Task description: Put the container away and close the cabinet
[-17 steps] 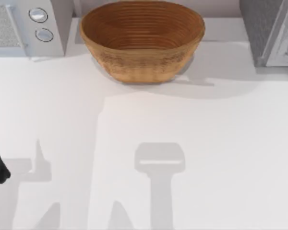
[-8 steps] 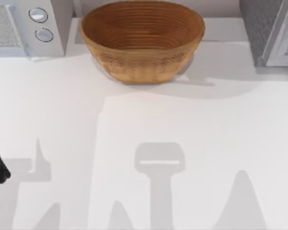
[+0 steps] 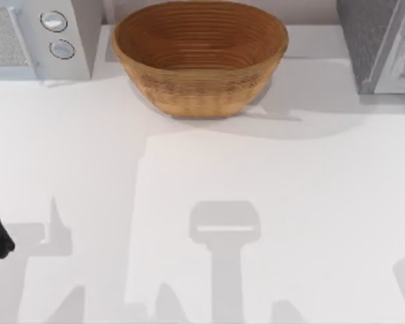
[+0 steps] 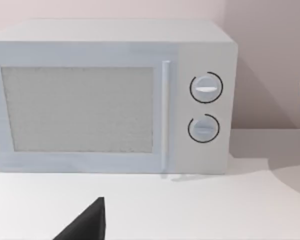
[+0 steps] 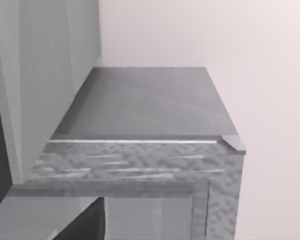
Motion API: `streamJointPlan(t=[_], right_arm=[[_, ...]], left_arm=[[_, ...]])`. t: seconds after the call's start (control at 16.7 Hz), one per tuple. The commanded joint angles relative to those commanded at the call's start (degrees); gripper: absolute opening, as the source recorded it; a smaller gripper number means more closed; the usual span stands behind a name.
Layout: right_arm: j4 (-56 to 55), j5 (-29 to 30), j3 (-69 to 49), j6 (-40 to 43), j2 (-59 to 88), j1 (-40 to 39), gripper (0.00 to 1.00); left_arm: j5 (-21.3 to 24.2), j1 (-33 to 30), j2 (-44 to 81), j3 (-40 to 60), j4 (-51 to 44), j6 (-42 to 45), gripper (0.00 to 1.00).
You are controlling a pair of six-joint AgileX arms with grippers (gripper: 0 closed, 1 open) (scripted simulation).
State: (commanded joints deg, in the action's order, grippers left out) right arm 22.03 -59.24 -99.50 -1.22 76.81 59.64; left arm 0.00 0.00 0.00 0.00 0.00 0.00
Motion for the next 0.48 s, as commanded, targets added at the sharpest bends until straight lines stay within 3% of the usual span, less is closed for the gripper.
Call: streamJointPlan(t=[0.48], right_arm=[[0.2,1.6,-0.3,-0.2,0.0,-1.7,1.0]], left_arm=[[0.0,0.0,0.0,0.0,0.0,0.0,1.0]])
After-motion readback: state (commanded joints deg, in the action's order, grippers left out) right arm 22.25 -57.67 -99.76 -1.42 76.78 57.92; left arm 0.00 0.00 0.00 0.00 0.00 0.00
